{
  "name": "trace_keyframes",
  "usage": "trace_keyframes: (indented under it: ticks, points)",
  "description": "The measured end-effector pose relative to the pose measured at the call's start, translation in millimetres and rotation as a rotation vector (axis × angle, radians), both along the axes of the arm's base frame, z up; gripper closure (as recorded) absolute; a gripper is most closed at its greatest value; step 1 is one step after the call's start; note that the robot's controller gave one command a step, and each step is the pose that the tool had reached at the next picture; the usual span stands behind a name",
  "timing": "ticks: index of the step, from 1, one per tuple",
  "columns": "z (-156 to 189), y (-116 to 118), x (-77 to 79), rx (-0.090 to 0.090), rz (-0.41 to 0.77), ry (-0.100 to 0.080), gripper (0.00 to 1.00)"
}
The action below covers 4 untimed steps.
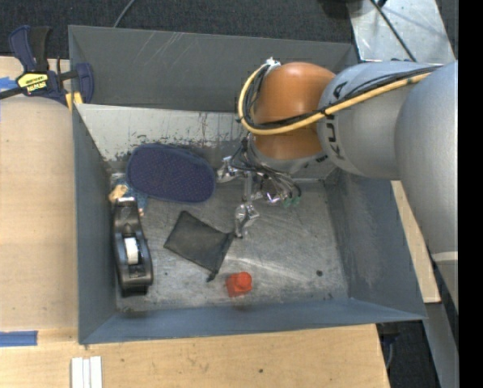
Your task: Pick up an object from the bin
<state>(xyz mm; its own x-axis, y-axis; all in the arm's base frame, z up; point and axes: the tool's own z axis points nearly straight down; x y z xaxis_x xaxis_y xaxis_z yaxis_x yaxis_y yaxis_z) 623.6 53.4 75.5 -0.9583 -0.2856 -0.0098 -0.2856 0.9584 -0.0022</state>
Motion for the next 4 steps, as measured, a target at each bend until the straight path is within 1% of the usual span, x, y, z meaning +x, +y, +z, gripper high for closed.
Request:
trace_keyframes:
  ticks: [1, 2, 3, 4]
  points:
    - [0, 48, -12.3, -0.003, 0.139, 0.001, 0.00]
    - [17, 36, -13.7, -0.002, 0.237, 0.003, 0.00]
    - [52, 96, 1.2, -0.001, 0.243, 0.004, 0.00]
    - [-2, 109, -13.0, -0.005, 0.345, 0.001, 0.00]
